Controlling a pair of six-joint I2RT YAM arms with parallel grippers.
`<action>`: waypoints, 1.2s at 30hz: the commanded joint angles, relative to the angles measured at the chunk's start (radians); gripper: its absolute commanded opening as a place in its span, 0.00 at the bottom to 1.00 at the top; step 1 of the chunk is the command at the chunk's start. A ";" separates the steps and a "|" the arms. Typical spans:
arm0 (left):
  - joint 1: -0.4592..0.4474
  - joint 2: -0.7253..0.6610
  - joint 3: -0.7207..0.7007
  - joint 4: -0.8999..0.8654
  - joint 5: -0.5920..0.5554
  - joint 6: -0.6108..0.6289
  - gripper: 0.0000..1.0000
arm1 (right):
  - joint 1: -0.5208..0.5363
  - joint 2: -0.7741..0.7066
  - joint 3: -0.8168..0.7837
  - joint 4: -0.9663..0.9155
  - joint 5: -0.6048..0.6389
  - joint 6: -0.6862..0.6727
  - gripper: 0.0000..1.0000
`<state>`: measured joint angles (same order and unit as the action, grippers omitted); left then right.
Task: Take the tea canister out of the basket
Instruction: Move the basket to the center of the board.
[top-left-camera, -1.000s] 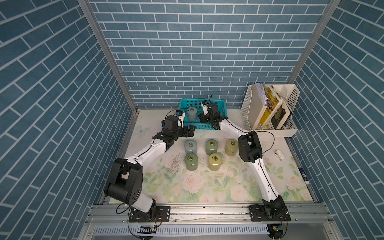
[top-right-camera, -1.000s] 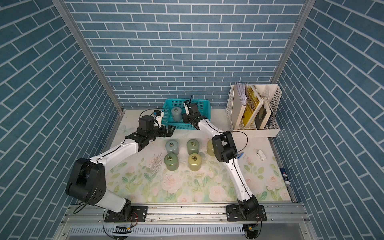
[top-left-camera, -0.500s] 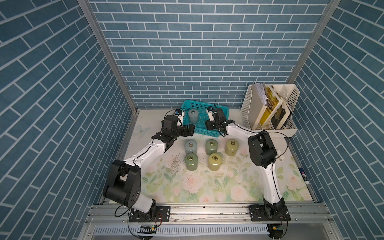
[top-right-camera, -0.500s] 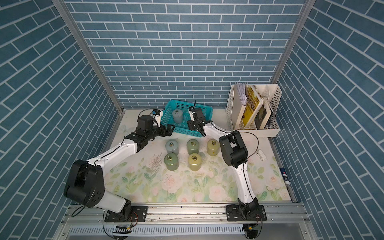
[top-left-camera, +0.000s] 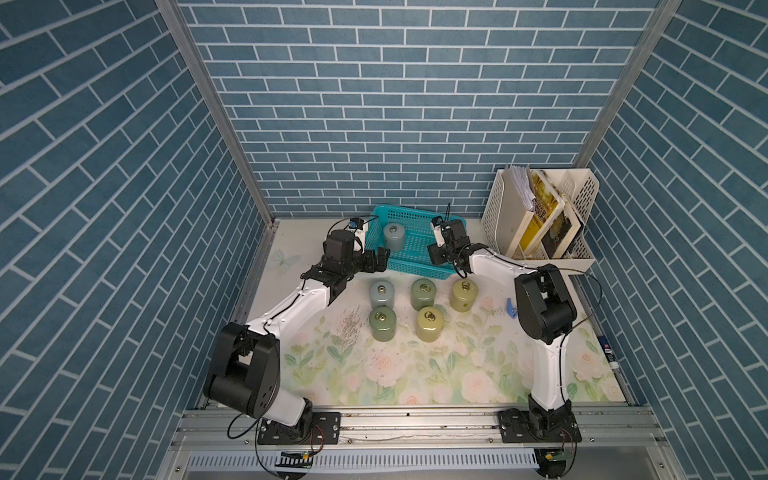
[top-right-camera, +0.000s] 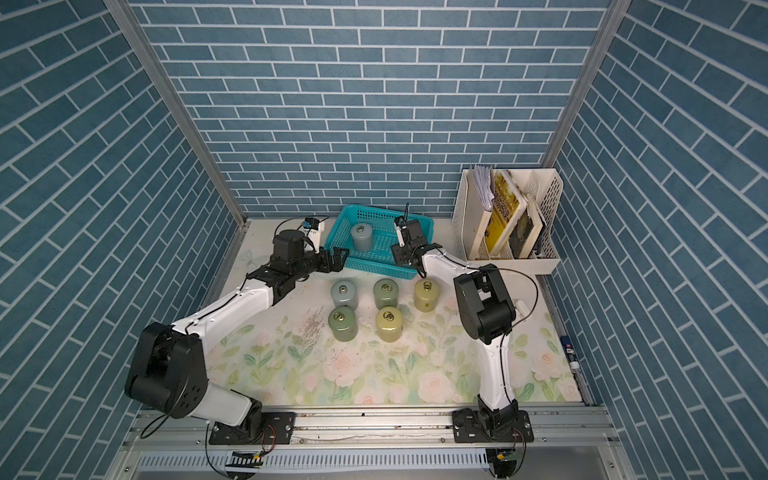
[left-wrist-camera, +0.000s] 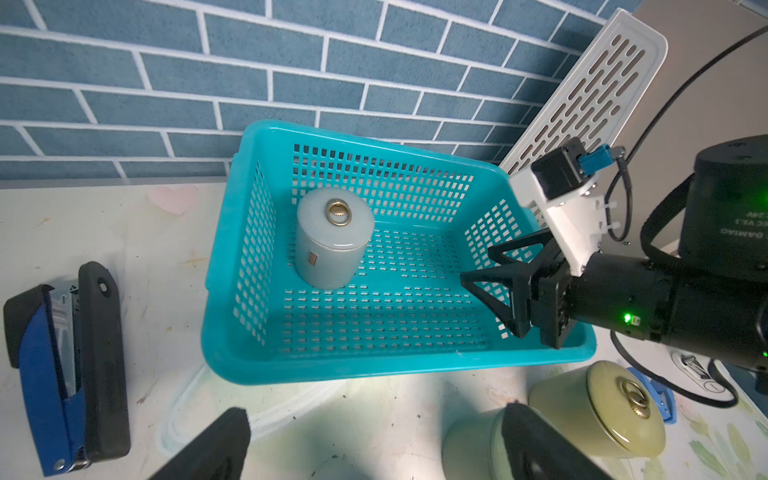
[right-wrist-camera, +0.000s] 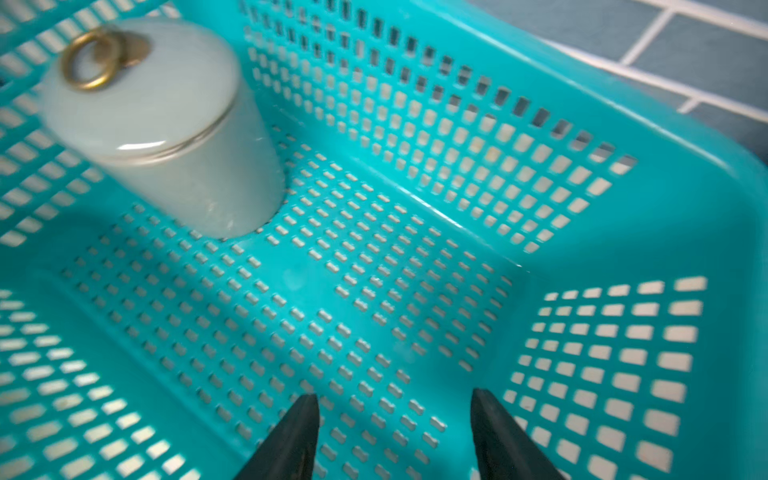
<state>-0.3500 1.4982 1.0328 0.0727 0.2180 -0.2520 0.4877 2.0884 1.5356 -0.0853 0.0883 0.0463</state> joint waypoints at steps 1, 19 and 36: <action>0.000 -0.018 -0.004 -0.002 -0.008 0.002 1.00 | -0.049 -0.033 -0.017 -0.070 0.036 0.003 0.62; 0.000 -0.018 -0.002 -0.013 -0.025 0.003 1.00 | -0.155 0.026 0.015 -0.055 0.079 -0.095 0.63; 0.043 0.005 0.058 -0.036 0.020 -0.002 1.00 | 0.029 -0.030 0.039 0.070 -0.142 -0.114 0.78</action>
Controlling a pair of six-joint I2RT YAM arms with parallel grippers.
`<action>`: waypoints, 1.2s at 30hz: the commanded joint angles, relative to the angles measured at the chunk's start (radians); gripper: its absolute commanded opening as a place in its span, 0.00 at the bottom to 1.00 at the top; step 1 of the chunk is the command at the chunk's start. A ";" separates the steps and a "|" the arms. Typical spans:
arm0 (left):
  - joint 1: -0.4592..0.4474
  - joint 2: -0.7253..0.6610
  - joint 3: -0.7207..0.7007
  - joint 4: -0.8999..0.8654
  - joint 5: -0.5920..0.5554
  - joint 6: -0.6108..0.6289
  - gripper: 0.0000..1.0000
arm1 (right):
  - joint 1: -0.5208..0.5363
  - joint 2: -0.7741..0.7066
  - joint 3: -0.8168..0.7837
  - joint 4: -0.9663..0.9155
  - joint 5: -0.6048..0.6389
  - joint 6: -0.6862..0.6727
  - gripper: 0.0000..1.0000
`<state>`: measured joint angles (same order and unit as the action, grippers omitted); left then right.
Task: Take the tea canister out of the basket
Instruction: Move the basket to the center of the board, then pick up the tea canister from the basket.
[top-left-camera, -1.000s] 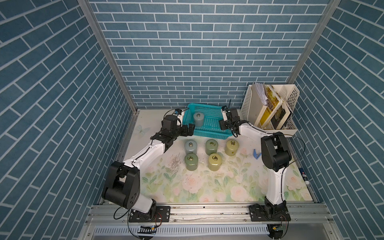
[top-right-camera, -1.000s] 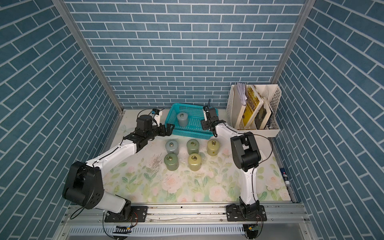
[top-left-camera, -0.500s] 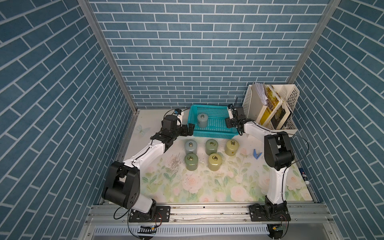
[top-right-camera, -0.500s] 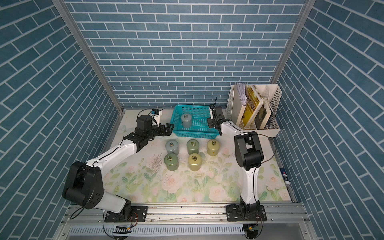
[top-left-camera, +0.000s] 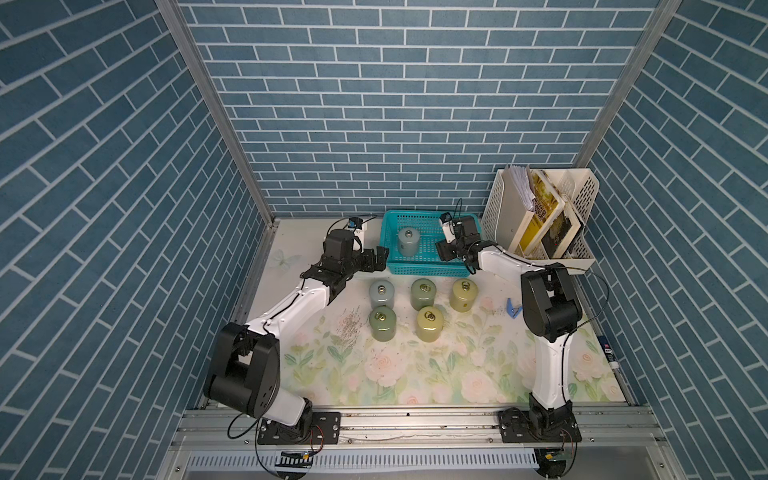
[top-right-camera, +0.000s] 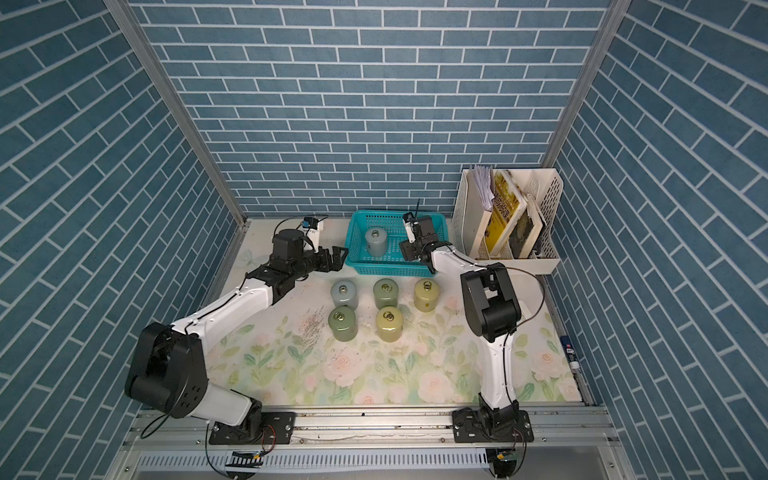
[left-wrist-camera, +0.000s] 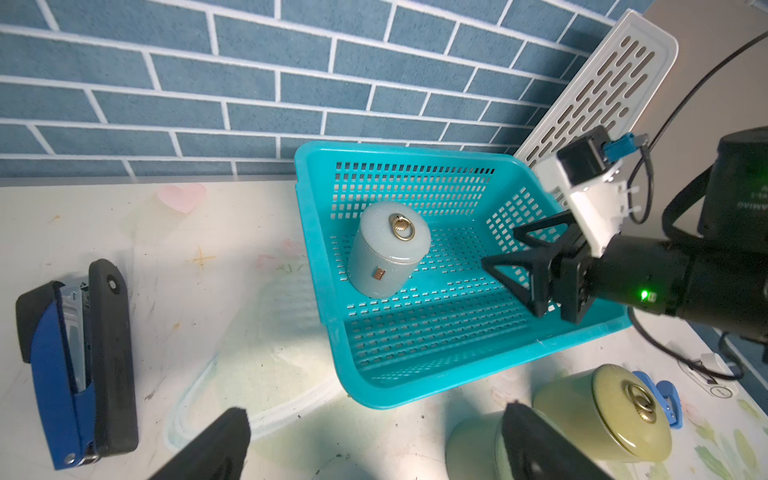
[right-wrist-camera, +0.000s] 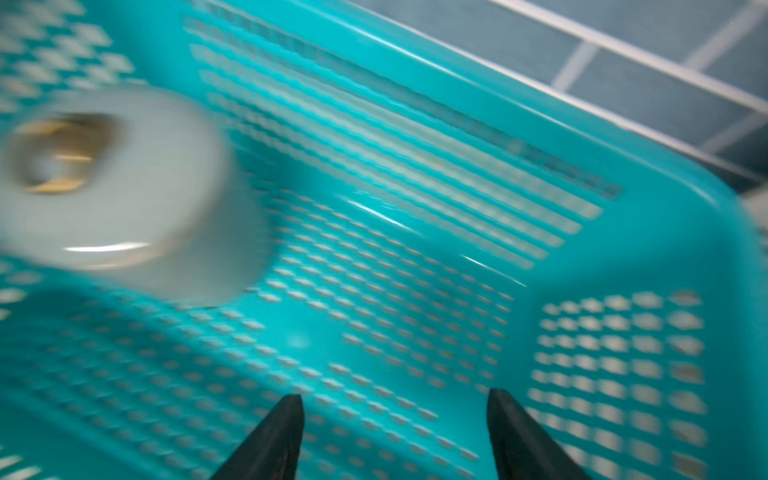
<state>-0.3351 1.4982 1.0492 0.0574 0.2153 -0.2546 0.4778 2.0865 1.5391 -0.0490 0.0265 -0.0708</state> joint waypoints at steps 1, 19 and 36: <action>0.037 0.010 0.051 -0.028 0.023 0.001 1.00 | 0.051 -0.014 0.058 0.031 -0.094 0.011 0.80; 0.064 0.071 0.069 -0.024 0.047 0.031 1.00 | 0.107 0.407 0.630 -0.191 -0.075 0.111 1.00; 0.064 0.078 0.069 -0.018 0.056 0.026 1.00 | 0.107 0.385 0.596 -0.162 -0.097 0.097 0.42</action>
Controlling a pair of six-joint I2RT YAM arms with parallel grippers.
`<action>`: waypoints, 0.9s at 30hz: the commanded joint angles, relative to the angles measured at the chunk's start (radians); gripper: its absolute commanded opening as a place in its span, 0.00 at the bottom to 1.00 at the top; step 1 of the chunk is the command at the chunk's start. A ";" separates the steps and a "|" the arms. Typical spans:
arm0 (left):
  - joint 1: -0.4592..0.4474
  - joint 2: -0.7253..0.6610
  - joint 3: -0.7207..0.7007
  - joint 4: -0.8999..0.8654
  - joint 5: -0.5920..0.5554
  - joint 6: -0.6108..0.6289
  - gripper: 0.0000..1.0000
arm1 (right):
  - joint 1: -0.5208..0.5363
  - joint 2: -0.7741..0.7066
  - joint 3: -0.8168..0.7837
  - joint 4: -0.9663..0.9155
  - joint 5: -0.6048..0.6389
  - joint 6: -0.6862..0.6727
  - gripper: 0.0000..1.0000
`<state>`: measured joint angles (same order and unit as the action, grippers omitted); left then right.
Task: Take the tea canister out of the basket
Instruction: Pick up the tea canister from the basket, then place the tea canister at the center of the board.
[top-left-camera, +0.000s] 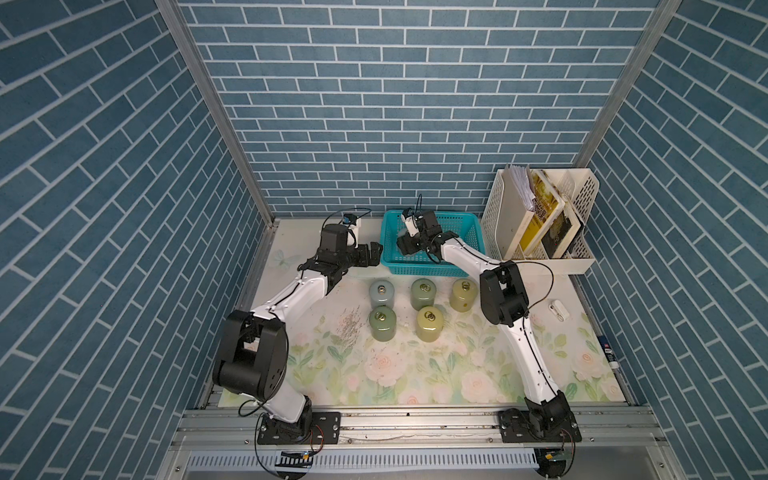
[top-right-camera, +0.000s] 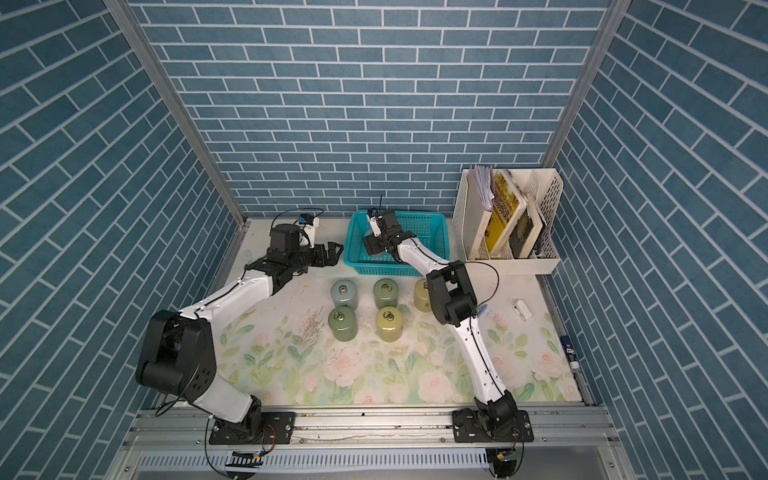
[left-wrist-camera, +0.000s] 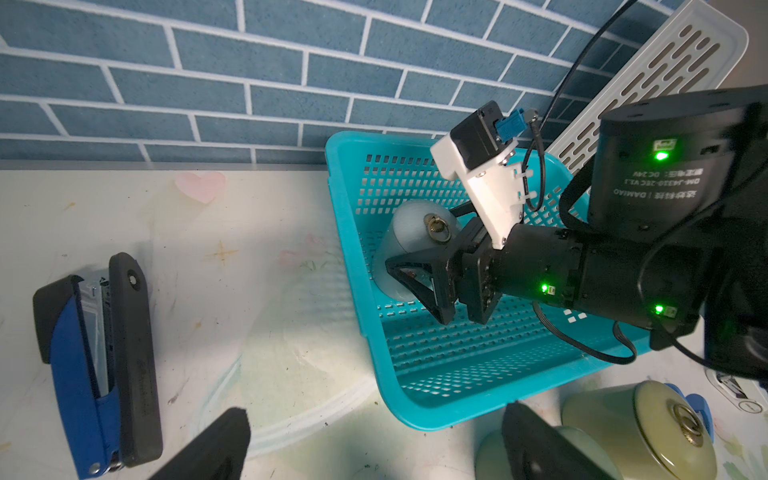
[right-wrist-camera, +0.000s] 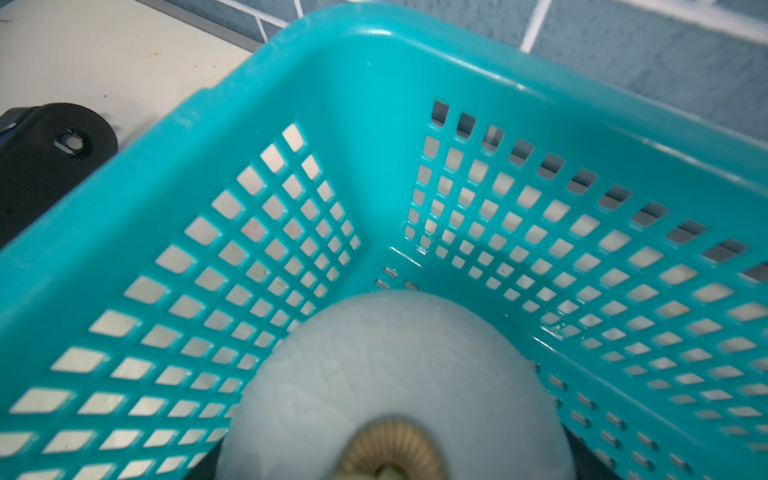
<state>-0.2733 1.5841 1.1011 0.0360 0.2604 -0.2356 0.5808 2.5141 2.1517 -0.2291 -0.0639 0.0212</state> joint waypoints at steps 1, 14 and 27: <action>0.002 -0.011 0.016 0.001 0.010 0.007 1.00 | 0.003 -0.058 -0.031 0.025 -0.006 0.003 0.33; -0.027 -0.109 0.010 -0.047 0.034 0.030 1.00 | 0.006 -0.454 -0.291 0.133 0.012 0.005 0.00; -0.224 -0.227 0.014 -0.132 0.005 0.094 1.00 | 0.127 -1.163 -0.912 0.171 0.168 0.028 0.00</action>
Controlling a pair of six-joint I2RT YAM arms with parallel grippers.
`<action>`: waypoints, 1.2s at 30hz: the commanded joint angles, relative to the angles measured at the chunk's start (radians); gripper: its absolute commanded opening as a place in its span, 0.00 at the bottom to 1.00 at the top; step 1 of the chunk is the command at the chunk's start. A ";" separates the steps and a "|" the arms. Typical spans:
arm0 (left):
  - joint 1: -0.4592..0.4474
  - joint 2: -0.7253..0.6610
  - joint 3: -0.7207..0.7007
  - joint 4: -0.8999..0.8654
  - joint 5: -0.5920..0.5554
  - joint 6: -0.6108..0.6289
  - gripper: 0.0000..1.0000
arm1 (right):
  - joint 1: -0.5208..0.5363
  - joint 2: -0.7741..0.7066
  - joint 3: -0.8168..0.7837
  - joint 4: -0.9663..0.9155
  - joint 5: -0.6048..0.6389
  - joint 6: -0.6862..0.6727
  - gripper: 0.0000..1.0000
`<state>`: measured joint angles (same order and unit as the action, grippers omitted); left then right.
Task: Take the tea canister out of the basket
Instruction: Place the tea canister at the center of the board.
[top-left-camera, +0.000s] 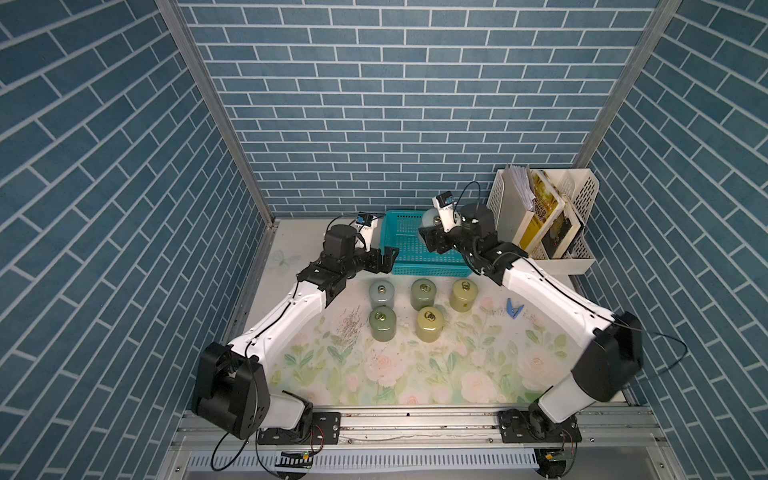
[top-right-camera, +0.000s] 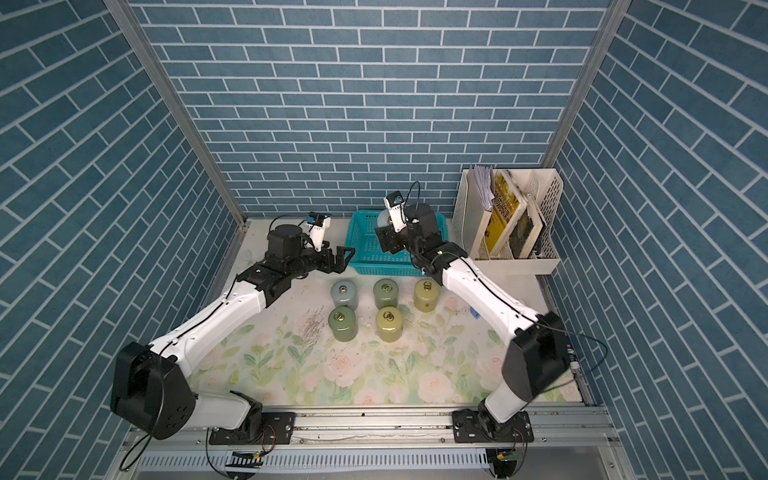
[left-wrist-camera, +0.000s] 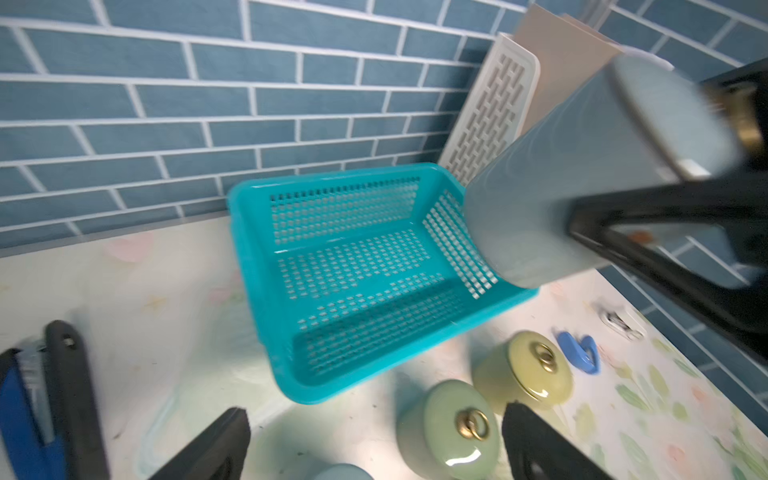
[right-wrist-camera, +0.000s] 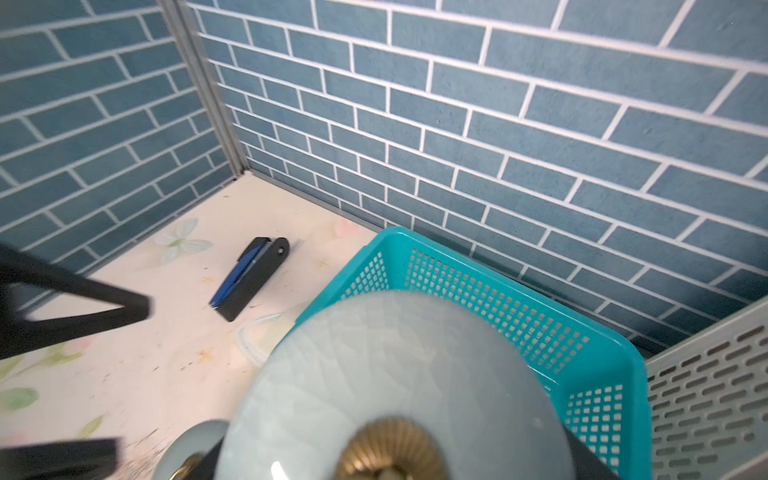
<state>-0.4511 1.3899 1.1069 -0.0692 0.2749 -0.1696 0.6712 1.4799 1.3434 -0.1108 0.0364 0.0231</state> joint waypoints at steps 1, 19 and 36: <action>-0.076 -0.043 0.004 -0.024 -0.015 0.031 1.00 | 0.054 -0.190 -0.163 0.039 0.094 0.037 0.00; -0.398 -0.140 -0.210 0.104 -0.181 -0.111 1.00 | 0.177 -0.724 -0.862 -0.030 0.331 0.366 0.00; -0.408 -0.089 -0.261 0.134 -0.302 -0.126 1.00 | 0.177 -0.544 -0.994 0.191 0.347 0.426 0.00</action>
<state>-0.8555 1.2972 0.8669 0.0433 0.0189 -0.2863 0.8444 0.9138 0.3122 -0.0414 0.3523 0.4232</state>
